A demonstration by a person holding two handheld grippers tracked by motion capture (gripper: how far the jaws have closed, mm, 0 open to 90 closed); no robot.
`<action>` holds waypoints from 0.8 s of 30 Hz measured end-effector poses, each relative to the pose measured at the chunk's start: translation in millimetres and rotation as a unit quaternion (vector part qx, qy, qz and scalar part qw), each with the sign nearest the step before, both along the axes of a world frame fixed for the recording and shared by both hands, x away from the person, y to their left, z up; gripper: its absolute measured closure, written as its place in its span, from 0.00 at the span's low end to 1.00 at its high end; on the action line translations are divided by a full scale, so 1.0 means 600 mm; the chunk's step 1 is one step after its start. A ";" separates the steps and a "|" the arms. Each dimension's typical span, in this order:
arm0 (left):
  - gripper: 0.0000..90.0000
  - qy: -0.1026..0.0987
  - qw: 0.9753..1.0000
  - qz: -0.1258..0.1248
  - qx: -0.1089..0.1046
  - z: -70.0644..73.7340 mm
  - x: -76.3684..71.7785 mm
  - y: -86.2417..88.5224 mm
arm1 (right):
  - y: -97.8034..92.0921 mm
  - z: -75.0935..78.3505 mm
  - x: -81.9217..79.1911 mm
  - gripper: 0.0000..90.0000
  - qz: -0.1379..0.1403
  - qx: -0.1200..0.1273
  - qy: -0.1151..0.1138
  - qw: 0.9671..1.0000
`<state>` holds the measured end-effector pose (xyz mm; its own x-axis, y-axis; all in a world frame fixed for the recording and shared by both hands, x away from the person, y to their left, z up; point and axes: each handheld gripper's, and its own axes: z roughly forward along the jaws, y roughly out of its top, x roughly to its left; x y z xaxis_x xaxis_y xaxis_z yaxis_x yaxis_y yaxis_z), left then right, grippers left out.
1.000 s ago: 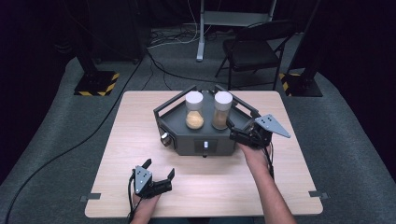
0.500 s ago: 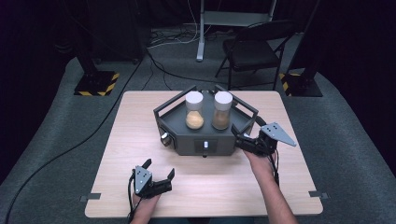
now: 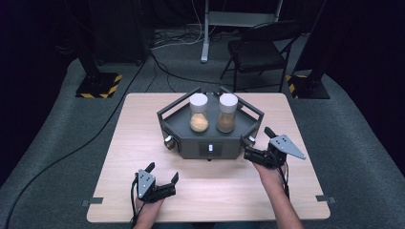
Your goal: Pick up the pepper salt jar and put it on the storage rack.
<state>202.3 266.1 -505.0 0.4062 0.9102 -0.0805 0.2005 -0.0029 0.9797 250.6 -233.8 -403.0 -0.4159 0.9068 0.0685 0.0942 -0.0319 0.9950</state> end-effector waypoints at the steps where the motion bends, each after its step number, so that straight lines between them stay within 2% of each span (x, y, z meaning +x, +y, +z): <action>1: 0.01 0.000 1.000 0.000 0.000 0.000 0.000 0.000 | -0.001 -0.003 -0.001 0.03 0.000 -0.001 0.001 1.000; 18: 0.01 -0.002 1.000 -0.003 0.005 0.000 0.000 -0.001 | -0.025 -0.045 -0.018 0.03 -0.014 0.005 0.014 1.000; 24: 0.01 -0.001 1.000 -0.002 0.004 0.000 0.000 -0.001 | -0.033 -0.056 -0.023 0.03 -0.018 -0.001 0.021 1.000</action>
<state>202.3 265.7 -504.9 0.4107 0.9089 -0.0728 0.1979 -0.0109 0.9802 237.0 -253.6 -436.9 -0.3802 0.9211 0.0833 0.1346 -0.0340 0.9903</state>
